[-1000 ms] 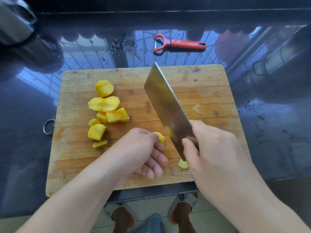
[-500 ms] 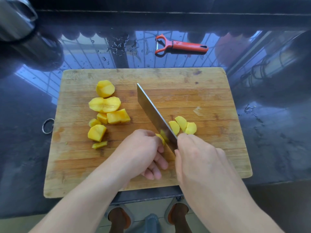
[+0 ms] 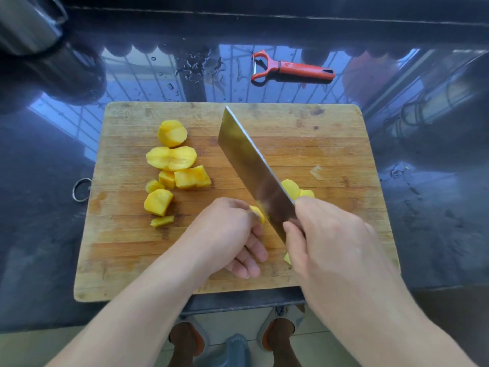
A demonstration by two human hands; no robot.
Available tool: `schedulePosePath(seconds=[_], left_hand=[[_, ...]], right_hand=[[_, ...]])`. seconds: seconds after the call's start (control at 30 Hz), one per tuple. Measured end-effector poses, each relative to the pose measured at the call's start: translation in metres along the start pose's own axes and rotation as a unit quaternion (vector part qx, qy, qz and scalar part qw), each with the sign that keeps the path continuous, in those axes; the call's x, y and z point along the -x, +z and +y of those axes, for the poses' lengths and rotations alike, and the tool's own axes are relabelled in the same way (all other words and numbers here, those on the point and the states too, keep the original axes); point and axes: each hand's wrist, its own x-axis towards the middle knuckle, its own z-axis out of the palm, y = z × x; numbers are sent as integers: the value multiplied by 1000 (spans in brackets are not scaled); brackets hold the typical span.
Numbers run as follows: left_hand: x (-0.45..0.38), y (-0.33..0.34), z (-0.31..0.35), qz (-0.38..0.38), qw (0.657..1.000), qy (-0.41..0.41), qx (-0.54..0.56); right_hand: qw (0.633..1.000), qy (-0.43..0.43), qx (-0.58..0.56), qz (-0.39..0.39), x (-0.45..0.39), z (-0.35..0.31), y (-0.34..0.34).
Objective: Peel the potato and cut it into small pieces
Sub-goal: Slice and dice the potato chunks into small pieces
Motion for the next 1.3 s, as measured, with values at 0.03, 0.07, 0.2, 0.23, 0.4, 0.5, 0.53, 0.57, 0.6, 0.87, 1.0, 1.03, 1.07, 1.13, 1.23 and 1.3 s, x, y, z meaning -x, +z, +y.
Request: schedulePosePath(seconds=[0.03,0.07,0.2,0.23,0.4,0.5,0.53,0.57,0.6,0.87,1.0,1.03,1.07,1.13,1.23,1.3], left_hand=[[0,0,0,1,1000,2,-1],[0,0,-1,3,1000,2,-2],[-2,0,-1,5,1000,-3,0],[-2,0,-1,5,1000,-2,1],[-2,-1,-2,3,1000,1,4],[-3,-2,-3,0,1000,4,0],[-2,-2,-3,0,1000,4,2],[-2,-2,-3,-1,1000,4,3],[-1,-1,-2,0,1000,6,4],[1,0,1,8,1000,3,9],[1,0,0,10,1000,4,11],[1,0,0,13,1000,4,11],[0,0,-1,14,1000,4,11],[-1,1,-1,17,1000,5,10],[-1,1,-2,18,1000,5,10],[-2,1,-3,18,1000,9,9]], right_hand=[[1000,1,7,-8,1,0,1],[1000,3,12,-17,3,0,2],[999,5,23,-30,6,1,1],[999,6,27,-35,6,2,2],[997,26,56,-49,-2,-4,15],[997,10,19,-73,-15,-8,17],[997,8,-4,-78,-18,-6,16],[997,8,-19,-74,-21,-4,15],[998,6,-26,-63,-23,-2,13],[999,-17,-26,-26,-7,7,-2],[999,-9,-19,-33,0,3,-2],[999,-2,-17,-38,1,2,-2],[999,6,-16,-44,2,2,-2],[998,13,-8,-55,2,1,-2],[998,3,12,-54,1,1,-2],[998,8,13,-62,0,-1,-1]])
